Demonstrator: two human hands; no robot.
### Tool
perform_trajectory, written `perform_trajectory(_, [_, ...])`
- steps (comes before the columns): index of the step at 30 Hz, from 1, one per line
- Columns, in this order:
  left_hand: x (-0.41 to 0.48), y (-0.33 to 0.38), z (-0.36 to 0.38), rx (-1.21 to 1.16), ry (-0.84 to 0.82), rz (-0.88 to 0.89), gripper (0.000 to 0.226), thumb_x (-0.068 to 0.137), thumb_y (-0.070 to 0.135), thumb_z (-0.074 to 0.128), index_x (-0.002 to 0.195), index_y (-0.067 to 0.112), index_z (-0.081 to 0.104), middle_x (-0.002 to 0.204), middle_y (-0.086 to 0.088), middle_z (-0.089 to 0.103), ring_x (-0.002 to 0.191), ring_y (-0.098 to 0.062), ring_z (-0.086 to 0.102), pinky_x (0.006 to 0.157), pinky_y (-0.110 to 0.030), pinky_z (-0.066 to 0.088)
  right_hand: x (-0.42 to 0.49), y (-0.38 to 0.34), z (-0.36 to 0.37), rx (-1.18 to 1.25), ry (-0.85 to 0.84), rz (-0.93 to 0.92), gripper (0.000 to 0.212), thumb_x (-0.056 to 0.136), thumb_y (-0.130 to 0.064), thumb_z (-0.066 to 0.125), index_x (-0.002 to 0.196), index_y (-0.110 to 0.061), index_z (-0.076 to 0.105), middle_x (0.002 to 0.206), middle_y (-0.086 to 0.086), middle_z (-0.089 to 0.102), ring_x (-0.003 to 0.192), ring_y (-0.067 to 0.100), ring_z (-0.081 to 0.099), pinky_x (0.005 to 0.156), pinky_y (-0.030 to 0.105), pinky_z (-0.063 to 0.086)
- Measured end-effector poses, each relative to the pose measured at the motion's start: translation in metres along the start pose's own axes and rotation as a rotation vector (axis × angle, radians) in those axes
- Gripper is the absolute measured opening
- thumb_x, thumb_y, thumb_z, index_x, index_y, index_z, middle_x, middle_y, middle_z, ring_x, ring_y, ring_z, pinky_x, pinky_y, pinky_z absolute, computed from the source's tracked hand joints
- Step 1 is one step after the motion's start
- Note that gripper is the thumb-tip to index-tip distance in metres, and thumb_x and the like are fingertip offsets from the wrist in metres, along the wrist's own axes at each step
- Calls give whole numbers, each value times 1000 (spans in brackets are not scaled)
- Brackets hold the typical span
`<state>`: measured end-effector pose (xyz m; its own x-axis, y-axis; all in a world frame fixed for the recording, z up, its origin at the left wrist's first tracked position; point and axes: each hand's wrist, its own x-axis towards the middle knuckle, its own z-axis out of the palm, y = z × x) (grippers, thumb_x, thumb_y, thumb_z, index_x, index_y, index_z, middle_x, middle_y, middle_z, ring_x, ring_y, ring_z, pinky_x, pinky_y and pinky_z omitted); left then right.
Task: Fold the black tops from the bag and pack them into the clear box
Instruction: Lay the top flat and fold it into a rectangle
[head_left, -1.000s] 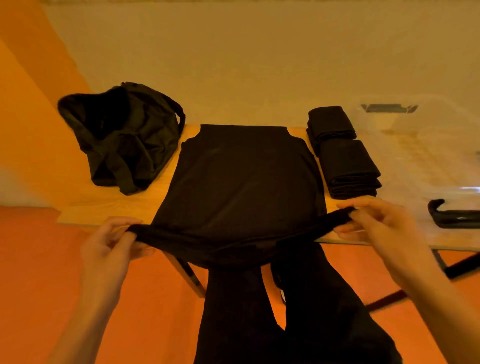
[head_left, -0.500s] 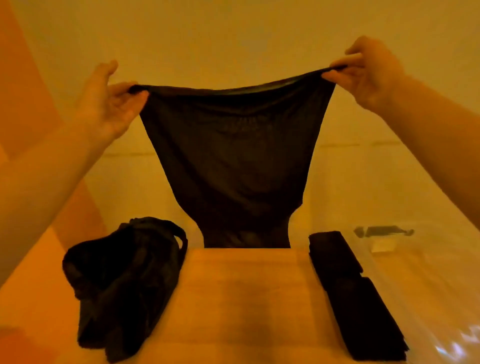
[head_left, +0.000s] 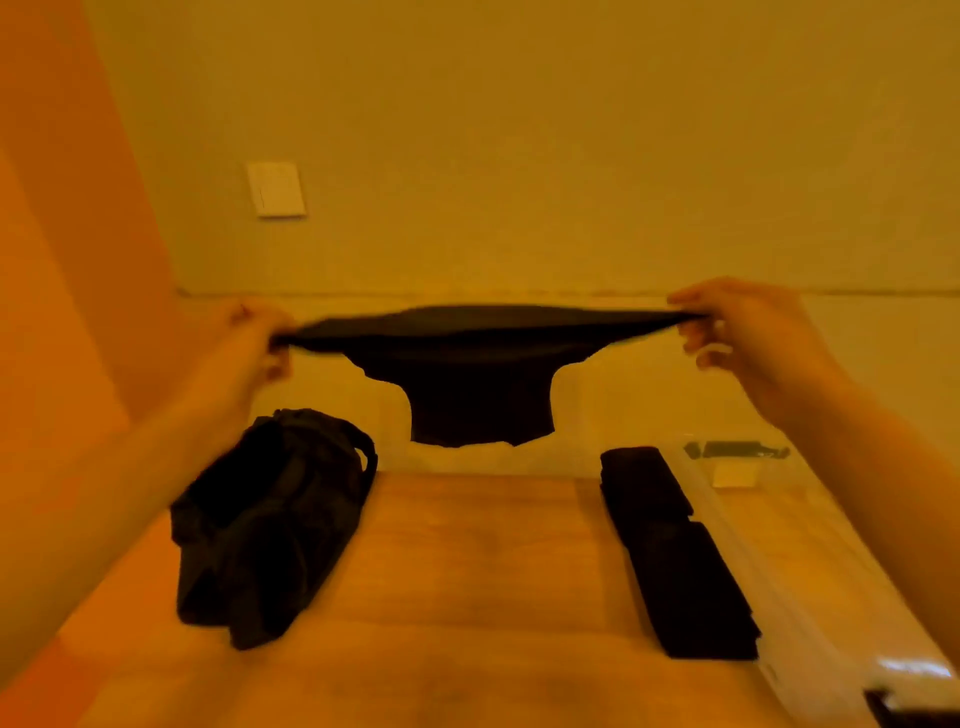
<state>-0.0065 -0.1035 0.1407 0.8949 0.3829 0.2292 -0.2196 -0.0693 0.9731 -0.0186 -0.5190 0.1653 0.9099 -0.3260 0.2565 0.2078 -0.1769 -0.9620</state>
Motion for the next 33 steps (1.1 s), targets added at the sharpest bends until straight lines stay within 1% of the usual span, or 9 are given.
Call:
perform_trajectory(6, [-116,-148,-38,255,88,-176,8,97,5,64,90,1,65,87,-17,63,68,-23,60,60,-33,50,-106,162,3,-192,-68,268,22,102,-7,53,96,-8,74,70,14,67,55,18,62,49,29,51])
perform_trajectory(10, [-172,-214,-58,268,90,-277,13,94,0,67,82,5,68,87,-17,64,56,-9,64,49,-26,53,-178,234,-3,-417,-159,208,21,97,-7,60,86,-16,75,59,18,63,44,13,57,44,27,46])
perform_trajectory(13, [-217,-246,-68,216,116,-398,9,94,-1,67,86,4,68,92,-22,66,64,-21,65,50,-26,52,-222,263,-15,-482,-226,198,20,96,-4,62,87,-17,73,58,13,60,45,11,57,47,29,48])
perform_trajectory(15, [-241,-257,-74,211,128,-420,4,94,0,68,91,1,70,95,-17,68,70,-26,66,49,-22,53,-241,268,-24,-434,-236,260,18,97,-2,60,90,-14,72,60,12,61,40,6,56,41,18,44])
perform_trajectory(20, [-283,-269,-91,309,35,-365,7,88,7,75,92,12,75,101,-11,70,84,-29,69,67,-30,53,-275,285,-49,-486,-149,206,17,94,-2,65,93,-16,74,72,8,72,54,-2,66,48,7,46])
perform_trajectory(24, [-303,-272,-115,420,-102,-340,25,79,11,83,92,32,79,95,-8,72,85,-24,72,71,-26,52,-295,292,-67,-670,-282,119,39,84,-8,79,102,-41,70,85,-16,71,69,-14,65,62,2,47])
perform_trajectory(26, [-309,-270,-128,441,-176,-309,40,73,4,86,90,40,79,96,-4,74,86,-17,75,77,-32,57,-300,296,-73,-781,-328,8,47,79,-8,83,109,-42,70,89,-20,72,66,-17,62,64,-2,44])
perform_trajectory(30, [-312,-275,-147,684,-265,50,47,68,-5,87,97,30,75,100,15,70,89,2,68,81,-11,49,-309,306,-90,-830,-272,-334,38,74,-1,85,100,-28,78,86,-9,77,68,-5,65,72,-7,36])
perform_trajectory(33, [-315,-280,-152,728,-288,220,47,67,-12,85,94,25,75,94,17,65,85,-2,64,75,-12,47,-312,299,-100,-708,-268,-392,22,85,-32,64,105,-31,74,91,-13,73,82,-4,65,73,0,42])
